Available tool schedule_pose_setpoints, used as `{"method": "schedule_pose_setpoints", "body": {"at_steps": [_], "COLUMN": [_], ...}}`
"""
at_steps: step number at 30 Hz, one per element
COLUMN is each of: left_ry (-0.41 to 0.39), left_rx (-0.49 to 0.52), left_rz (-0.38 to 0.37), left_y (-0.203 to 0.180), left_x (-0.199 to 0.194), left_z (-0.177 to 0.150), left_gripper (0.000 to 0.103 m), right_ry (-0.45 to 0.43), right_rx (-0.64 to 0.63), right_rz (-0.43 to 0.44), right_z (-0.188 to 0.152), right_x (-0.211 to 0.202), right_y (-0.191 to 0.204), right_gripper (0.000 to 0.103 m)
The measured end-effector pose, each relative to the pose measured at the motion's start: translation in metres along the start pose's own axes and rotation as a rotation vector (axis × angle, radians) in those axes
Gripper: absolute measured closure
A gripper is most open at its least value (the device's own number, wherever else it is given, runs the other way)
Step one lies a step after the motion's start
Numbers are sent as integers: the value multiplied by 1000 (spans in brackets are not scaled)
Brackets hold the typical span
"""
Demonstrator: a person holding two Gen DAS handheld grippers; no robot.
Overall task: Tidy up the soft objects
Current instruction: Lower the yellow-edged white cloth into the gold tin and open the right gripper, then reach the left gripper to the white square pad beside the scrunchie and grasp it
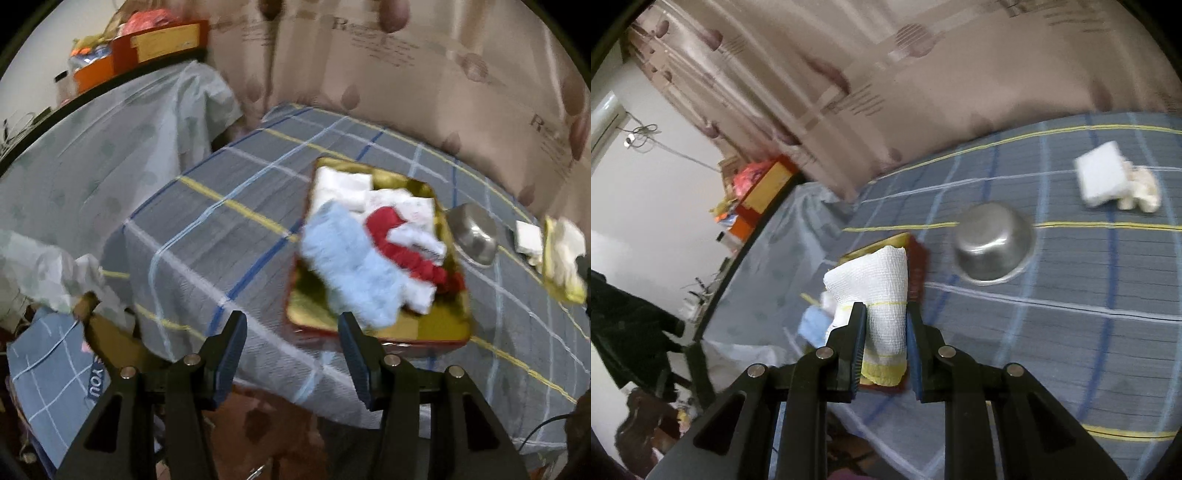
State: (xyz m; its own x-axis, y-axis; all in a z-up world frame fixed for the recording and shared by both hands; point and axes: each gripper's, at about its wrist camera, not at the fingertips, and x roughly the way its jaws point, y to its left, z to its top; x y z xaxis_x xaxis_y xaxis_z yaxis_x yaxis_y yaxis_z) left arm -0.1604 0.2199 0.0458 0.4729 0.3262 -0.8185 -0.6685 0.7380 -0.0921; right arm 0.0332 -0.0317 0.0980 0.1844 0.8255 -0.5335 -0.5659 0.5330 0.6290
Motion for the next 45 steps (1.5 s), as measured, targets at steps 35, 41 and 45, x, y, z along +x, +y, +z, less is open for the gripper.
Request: {"method": "schedule_pose_setpoints", "body": {"at_steps": [35,41,45], "left_ry": [-16,-14,-10], "left_rx": [83,84,85], "left_rz": [38,42,42], "left_y": [0,0,1], "left_x": [11,12,13], "left_z": [-11,-11,-11], "left_gripper": [50,50,50], "right_ry": [236,96,-28], "right_rx": [-276,-239,-230], "right_rz": [-165,-139,-248], "right_z": [-39,-30,-32], "right_x": [144,107,68], "right_y": [54,48,24], "right_gripper": [52,39,26]}}
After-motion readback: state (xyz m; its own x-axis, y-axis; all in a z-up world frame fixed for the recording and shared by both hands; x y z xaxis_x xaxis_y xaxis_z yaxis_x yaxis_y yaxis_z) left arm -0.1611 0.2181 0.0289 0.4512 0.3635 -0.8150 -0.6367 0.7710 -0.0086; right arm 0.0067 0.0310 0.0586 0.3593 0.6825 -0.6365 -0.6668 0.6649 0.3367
